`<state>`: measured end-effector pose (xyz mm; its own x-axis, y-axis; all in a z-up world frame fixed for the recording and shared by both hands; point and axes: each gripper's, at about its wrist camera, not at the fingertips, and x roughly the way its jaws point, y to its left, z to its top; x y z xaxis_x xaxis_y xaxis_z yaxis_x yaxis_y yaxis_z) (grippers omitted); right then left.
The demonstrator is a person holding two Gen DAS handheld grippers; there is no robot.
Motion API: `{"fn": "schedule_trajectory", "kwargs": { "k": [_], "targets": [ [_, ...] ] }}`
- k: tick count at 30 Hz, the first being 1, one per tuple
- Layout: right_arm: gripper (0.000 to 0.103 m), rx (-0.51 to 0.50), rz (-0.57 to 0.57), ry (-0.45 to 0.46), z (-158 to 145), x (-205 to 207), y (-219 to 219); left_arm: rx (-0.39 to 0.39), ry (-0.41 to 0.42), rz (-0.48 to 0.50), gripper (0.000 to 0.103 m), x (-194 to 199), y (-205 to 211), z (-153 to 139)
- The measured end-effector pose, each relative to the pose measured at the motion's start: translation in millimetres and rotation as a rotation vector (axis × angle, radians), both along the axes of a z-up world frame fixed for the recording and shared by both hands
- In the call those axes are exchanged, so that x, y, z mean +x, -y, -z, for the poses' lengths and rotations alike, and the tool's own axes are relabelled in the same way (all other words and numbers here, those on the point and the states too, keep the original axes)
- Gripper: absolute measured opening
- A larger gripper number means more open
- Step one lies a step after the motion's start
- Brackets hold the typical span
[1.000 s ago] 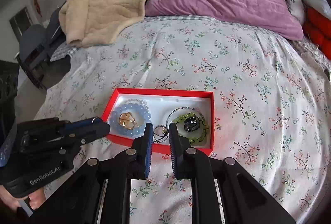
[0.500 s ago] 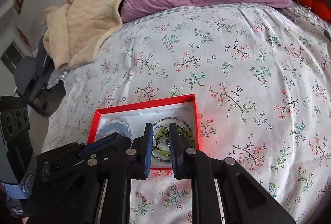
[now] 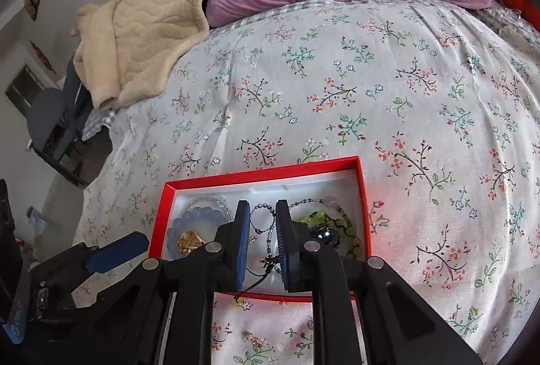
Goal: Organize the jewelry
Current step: 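Open the left tool over the red box while the right tool releases the ring inside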
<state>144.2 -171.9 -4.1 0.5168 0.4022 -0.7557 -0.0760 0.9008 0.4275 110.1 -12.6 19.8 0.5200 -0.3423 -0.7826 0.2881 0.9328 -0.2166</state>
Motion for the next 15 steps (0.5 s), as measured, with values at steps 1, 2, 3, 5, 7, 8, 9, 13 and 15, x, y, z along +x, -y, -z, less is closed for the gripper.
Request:
{"fn": "schedule_trajectory", "kwargs": {
  "k": [1,2,3,5,7,8,9,13,15],
  "targets": [
    [0.017,-0.002,-0.002,-0.003,1.3,1.1,-2.6,0.004,-0.003,-0.003,0.05,-0.4,-3.1,0.8],
    [0.017,-0.006,0.001,-0.003,1.9,1.7,-4.4,0.009,-0.008,-0.004,0.05,-0.5,-5.4,1.9],
    [0.017,-0.007,0.011,0.0,2.3,1.4,-4.8,0.016,-0.012,-0.004,0.05,-0.5,-7.6,3.3],
    [0.023,0.0,0.034,0.005,1.4,2.4,-3.3,0.029,-0.016,-0.005,0.051,-0.6,-10.3,5.2],
    [0.051,0.022,0.045,0.008,-0.7,1.5,0.7,0.038,-0.023,-0.005,0.054,-1.0,-12.8,7.2],
    [0.055,0.03,0.05,0.013,-2.2,0.1,3.4,0.042,-0.028,-0.005,0.056,-1.5,-14.2,8.3],
    [0.057,0.031,0.054,0.018,-4.0,-1.3,5.8,0.045,-0.031,-0.005,0.058,-2.3,-15.2,9.0],
    [0.057,0.011,0.042,0.008,-11.0,-8.0,13.0,0.075,-0.032,-0.001,0.065,-8.3,-17.9,9.7],
    [0.057,-0.015,0.026,0.007,-14.8,-14.3,14.1,0.097,-0.025,0.002,0.07,-12.3,-18.5,9.2]
  ]
}}
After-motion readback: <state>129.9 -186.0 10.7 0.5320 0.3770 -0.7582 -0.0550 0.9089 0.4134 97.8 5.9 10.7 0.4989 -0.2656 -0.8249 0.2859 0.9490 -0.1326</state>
